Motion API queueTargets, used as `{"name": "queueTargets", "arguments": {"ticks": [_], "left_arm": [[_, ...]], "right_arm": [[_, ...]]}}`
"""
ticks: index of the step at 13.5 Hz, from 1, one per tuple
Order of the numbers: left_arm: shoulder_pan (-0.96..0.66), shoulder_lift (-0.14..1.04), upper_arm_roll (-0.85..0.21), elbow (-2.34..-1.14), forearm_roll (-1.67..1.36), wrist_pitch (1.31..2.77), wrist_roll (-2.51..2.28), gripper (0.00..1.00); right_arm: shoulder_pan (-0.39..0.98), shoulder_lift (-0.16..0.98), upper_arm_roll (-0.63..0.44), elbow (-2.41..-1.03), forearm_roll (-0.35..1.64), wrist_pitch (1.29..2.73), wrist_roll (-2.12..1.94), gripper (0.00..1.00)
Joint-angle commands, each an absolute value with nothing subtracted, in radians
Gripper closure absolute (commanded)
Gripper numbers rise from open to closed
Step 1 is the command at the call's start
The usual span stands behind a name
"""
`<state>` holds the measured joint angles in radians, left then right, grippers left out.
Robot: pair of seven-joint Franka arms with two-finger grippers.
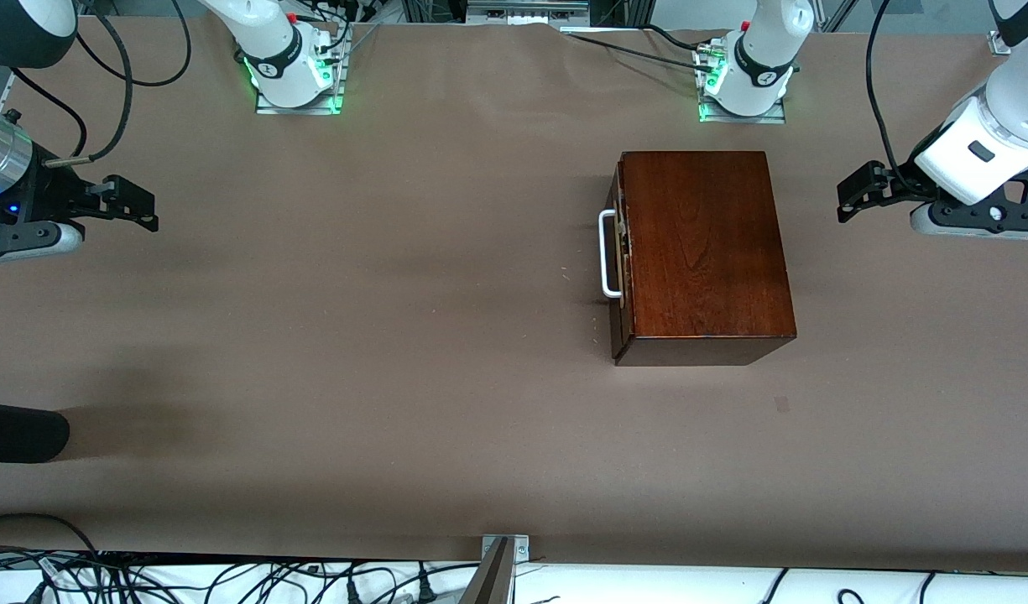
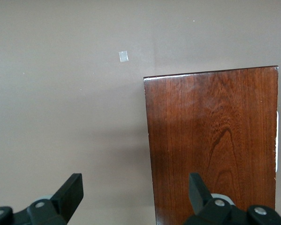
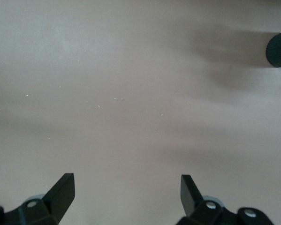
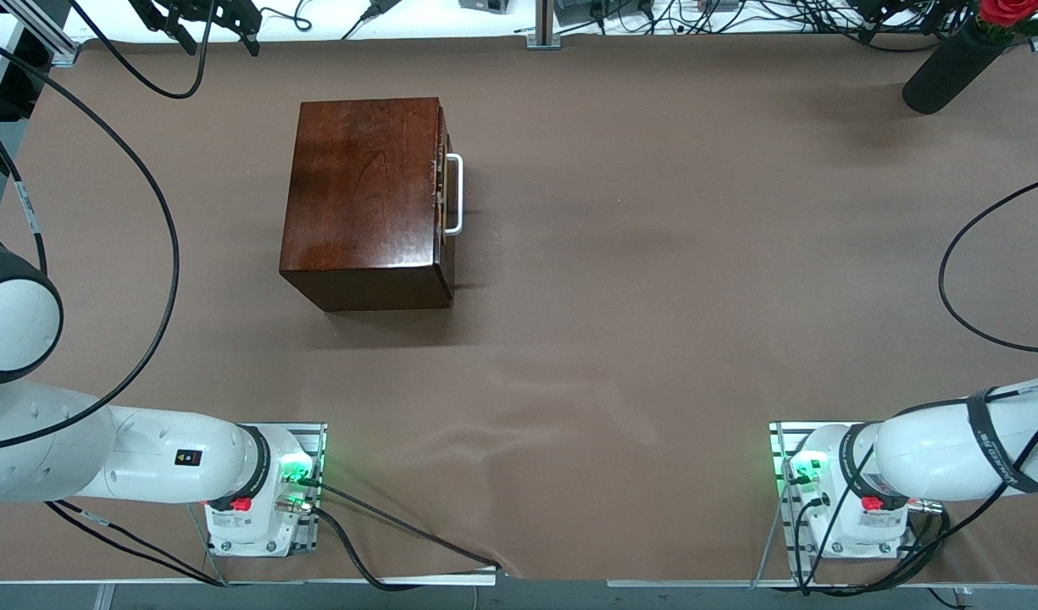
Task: Open drawer, take yellow block, close drawer
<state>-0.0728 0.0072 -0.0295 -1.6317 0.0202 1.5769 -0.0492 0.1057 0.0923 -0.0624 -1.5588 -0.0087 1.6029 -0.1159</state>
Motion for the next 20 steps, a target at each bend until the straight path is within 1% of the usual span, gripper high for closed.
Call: {"name": "queueTargets", "arguments": {"ticks": [1, 2, 5, 7, 10, 11, 12, 15, 17, 20], "left_arm": [[-0.078, 0.044, -0.049, -1.600, 0.041, 1.455, -0.043, 0.00], [-0.080, 0.054, -0.067, -1.600, 0.041, 1.418, -0.051, 0.00], [-0.078, 0.089, -0.170, -1.608, 0.026, 1.336, -0.103, 0.00], [-0.080, 0.127, -0.262, -1.598, 0.023, 1.348, -0.222, 0.00], [-0.086, 0.199, -0.423, -1.595, 0.026, 1.439, -0.444, 0.00], [-0.097, 0.227, -0.458, -1.594, 0.029, 1.466, -0.493, 0.00], [-0.115, 0.247, -0.474, -1.594, 0.026, 1.504, -0.539, 0.00], [-0.231, 0.313, -0.474, -1.588, 0.038, 1.623, -0.667, 0.00], [-0.256, 0.351, -0.472, -1.588, 0.066, 1.719, -0.776, 0.00], [-0.319, 0.415, -0.474, -1.588, 0.190, 1.756, -0.912, 0.00]], "right_arm": [[0.097, 0.092, -0.058, -1.548, -0.008, 1.589, -0.110, 0.00], [0.097, 0.091, -0.058, -1.548, -0.008, 1.589, -0.109, 0.00], [0.097, 0.091, -0.058, -1.548, -0.008, 1.589, -0.109, 0.00], [0.100, 0.091, -0.058, -1.548, -0.008, 1.589, -0.107, 0.00], [0.097, 0.091, -0.058, -1.548, -0.008, 1.589, -0.113, 0.00], [0.097, 0.091, -0.058, -1.548, -0.008, 1.589, -0.114, 0.00], [0.097, 0.091, -0.060, -1.548, -0.008, 1.589, -0.114, 0.00], [0.097, 0.092, -0.060, -1.548, -0.008, 1.589, -0.114, 0.00], [0.097, 0.092, -0.058, -1.548, -0.008, 1.589, -0.112, 0.00], [0.097, 0.091, -0.058, -1.548, -0.008, 1.589, -0.110, 0.00]]}}
